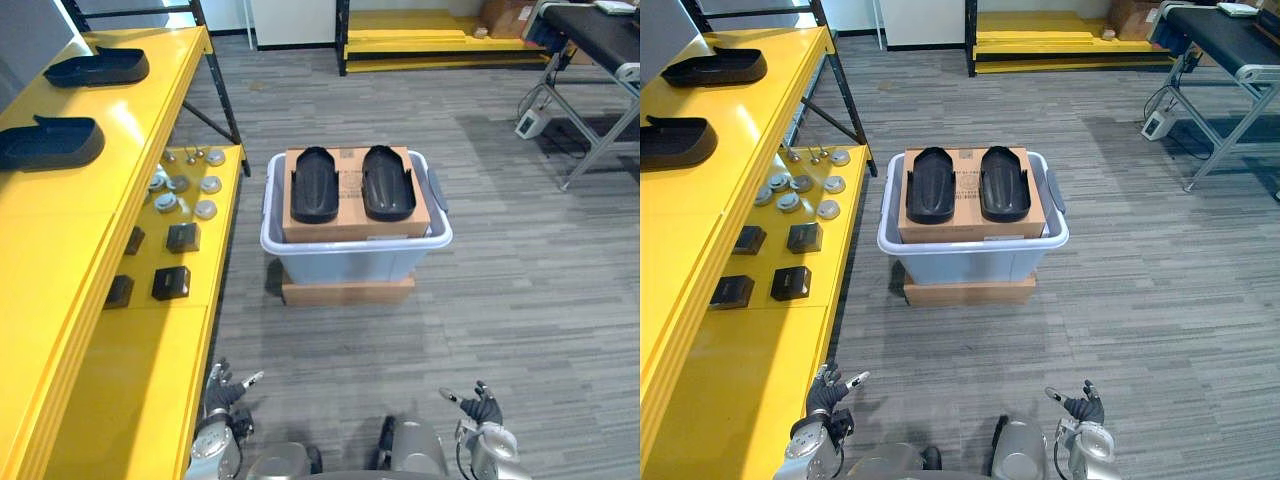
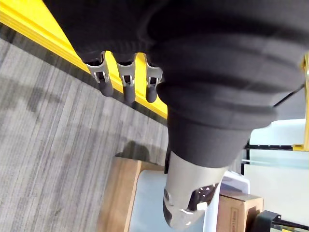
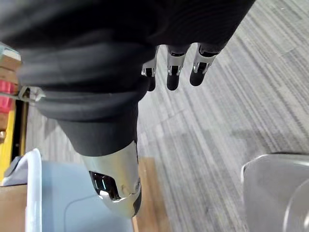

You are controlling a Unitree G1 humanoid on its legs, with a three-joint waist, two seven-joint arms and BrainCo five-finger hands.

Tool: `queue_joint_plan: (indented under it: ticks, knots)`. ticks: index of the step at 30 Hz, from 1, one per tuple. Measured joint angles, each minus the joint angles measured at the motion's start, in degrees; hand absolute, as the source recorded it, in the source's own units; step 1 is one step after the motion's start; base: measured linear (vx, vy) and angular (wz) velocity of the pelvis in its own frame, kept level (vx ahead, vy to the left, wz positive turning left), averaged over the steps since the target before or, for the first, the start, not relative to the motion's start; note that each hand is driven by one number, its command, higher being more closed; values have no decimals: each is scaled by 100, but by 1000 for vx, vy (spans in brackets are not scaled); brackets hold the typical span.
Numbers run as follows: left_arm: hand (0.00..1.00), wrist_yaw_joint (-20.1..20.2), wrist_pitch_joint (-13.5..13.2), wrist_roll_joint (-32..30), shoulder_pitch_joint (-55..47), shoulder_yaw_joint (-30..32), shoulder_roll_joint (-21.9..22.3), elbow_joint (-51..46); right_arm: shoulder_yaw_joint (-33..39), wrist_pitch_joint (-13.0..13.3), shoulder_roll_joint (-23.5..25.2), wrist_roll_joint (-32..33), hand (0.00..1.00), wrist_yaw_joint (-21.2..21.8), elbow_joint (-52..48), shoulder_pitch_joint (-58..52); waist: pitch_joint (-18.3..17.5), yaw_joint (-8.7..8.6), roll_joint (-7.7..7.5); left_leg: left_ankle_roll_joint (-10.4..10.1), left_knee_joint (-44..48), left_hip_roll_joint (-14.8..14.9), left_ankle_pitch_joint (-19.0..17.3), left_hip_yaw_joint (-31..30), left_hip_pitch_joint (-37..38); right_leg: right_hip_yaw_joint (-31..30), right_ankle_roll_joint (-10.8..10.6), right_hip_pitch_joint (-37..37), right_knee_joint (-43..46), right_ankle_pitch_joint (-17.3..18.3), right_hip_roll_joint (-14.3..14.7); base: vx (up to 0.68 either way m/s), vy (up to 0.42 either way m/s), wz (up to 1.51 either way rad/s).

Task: Walk over and take plastic housings, then place them on the shelf

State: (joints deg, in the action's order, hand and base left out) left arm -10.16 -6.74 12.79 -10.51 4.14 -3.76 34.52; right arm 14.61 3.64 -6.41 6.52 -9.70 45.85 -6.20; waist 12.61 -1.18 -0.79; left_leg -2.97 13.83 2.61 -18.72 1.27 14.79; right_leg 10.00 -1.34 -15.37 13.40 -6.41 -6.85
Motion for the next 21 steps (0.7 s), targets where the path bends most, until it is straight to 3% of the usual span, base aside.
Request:
queue_joint_plan:
  ticks: [2,4,5,7,8,9,10,11,13,16,21]
  knots:
    - [0,17,-4,-4,35,-23,186,106,6,-3,-66,-12,0,13,-50,3,-123,-90,239,-162,634,356,84,-244,-242,307,165,-145,838,794,104,594,-350,60]
    - [0,18,-4,-3,44,-5,280,103,10,-5,-15,-7,0,40,-155,-104,-91,-131,331,-354,1852,572,330,-293,-719,607,267,177,878,1066,185,449,-284,73]
    - [0,18,-1,-1,30,-2,330,97,-15,-1,50,12,0,52,-250,-217,-70,-96,362,-385,3089,866,841,-217,-1226,774,352,594,698,1194,337,342,-216,61]
    - [0,19,19,2,-50,-7,330,110,-49,16,151,79,0,49,-232,-197,-42,0,344,-323,4067,1217,608,108,-1716,878,422,1204,283,1208,525,436,-199,15]
    - [0,21,26,2,-75,-18,342,125,-48,52,175,125,0,47,-214,-174,-11,58,211,-254,3811,1218,415,382,-1868,873,434,1485,10,1156,524,426,-172,-4]
    - [0,22,26,2,-80,-19,349,126,-42,54,167,158,0,46,-203,-155,-11,67,207,-274,3468,1178,320,473,-1930,866,429,1616,-116,1132,512,292,-84,-7]
    - [0,23,27,2,-94,-19,353,125,38,57,158,198,0,43,-170,-99,-12,63,214,-303,2478,1027,235,459,-1967,844,396,1766,-290,1111,489,256,-3,-14]
    - [0,17,27,2,-91,-18,356,128,139,76,132,197,0,30,-164,-79,-44,53,297,-326,1460,923,342,379,-1958,804,349,1855,-403,1091,505,261,38,-21]
    - [0,17,25,4,-74,-13,364,201,303,78,133,224,0,-9,-89,-82,-79,66,476,-250,612,878,994,359,-1903,653,204,1985,-562,1076,603,267,110,-35]
    - [0,23,26,4,-13,-30,240,205,370,48,218,258,0,-15,-69,-275,-151,17,278,-141,121,617,1101,457,-1664,541,45,1998,-668,1088,361,205,98,-7]
    - [0,29,25,9,22,-29,102,198,587,45,224,443,0,-25,-339,-319,-176,19,175,-45,-374,426,1187,817,-1409,203,-120,1889,-762,1059,235,98,63,-28]
